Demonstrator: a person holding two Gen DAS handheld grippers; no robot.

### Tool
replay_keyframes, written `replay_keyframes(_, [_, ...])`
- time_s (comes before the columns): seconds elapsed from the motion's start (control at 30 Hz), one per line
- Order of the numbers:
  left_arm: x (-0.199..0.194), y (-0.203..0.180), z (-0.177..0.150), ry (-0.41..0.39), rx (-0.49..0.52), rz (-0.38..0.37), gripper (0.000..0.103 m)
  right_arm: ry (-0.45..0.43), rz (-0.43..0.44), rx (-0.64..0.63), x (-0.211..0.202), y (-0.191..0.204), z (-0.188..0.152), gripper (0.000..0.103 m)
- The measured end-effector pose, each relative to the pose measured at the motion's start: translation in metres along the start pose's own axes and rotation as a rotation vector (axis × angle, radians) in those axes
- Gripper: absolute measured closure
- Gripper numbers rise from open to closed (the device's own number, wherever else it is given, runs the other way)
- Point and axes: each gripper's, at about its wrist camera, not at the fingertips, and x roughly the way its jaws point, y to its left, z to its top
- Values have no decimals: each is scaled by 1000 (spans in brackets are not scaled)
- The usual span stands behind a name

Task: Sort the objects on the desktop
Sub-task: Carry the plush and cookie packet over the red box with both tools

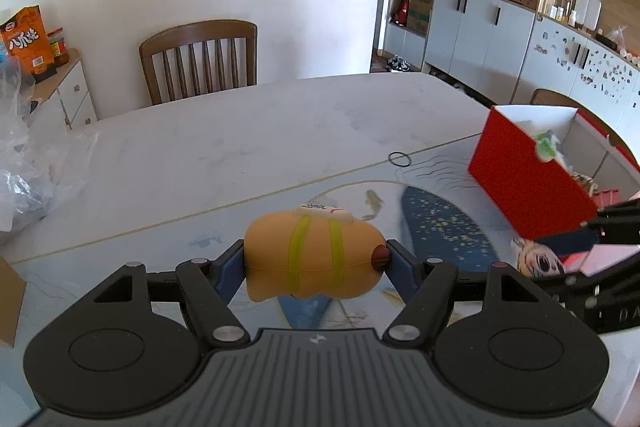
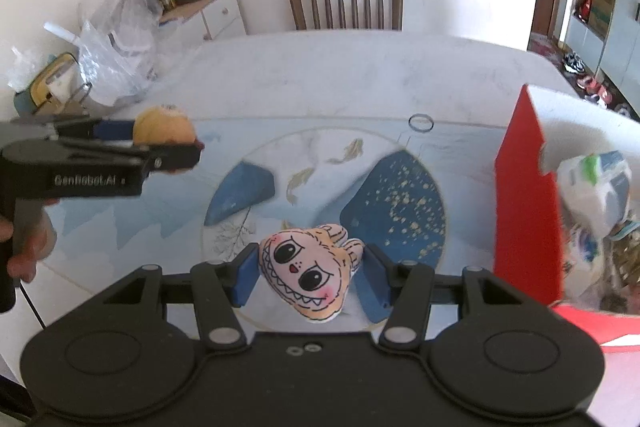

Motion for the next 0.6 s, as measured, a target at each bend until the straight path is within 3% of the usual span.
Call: replay_keyframes(0.6, [-24,-90,12,-19,50,-51,31,-85,11,37,-66,-60,-5,48])
